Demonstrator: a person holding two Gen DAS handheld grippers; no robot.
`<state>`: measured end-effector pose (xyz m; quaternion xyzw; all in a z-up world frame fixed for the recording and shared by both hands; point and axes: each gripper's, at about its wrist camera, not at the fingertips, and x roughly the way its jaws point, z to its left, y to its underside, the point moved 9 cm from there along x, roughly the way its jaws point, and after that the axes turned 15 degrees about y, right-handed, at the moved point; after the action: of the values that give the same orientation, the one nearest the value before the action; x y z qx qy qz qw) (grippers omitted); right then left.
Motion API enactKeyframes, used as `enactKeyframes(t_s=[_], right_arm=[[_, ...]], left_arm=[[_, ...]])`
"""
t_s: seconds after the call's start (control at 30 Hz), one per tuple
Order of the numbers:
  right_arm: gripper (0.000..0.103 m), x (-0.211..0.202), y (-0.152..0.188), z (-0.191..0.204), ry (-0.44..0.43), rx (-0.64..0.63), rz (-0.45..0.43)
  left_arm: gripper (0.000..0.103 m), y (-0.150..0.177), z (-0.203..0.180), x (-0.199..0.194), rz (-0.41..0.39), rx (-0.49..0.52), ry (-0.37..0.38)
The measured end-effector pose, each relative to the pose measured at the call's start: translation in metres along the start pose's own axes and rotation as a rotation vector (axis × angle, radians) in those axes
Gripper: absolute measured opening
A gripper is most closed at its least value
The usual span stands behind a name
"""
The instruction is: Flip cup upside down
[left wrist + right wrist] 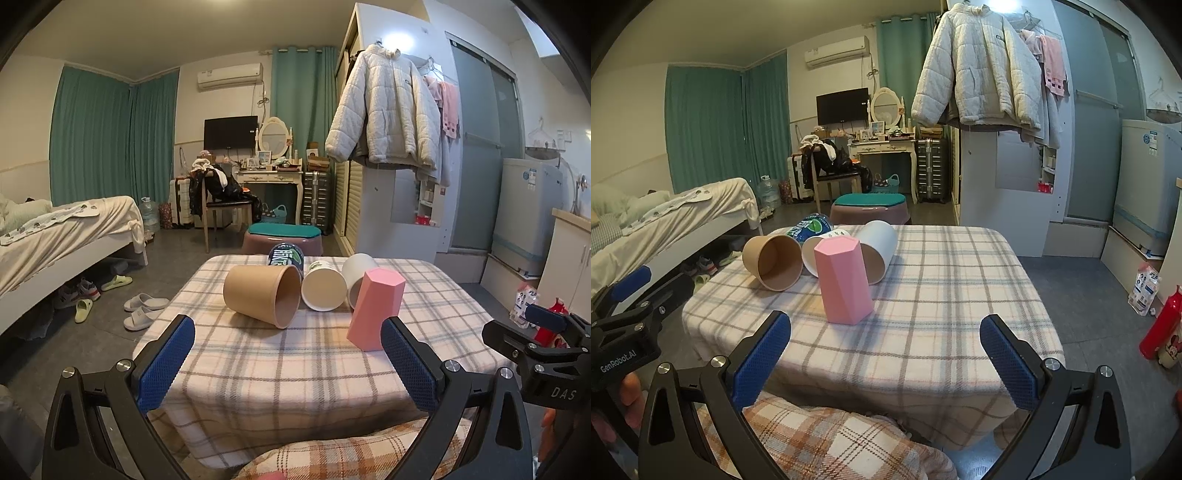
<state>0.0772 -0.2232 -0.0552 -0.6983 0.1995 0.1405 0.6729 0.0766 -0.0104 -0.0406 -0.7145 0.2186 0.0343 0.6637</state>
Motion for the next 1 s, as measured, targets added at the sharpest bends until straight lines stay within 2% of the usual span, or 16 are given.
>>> enactKeyframes(t_s=[1.0], right_arm=[[0.103,0.0025,0.0038,-0.0001,0.006,-0.006,0.007]], left_arm=[[0.103,0.0058,0.0085,0.0078,0.018,-0.01,-0.021]])
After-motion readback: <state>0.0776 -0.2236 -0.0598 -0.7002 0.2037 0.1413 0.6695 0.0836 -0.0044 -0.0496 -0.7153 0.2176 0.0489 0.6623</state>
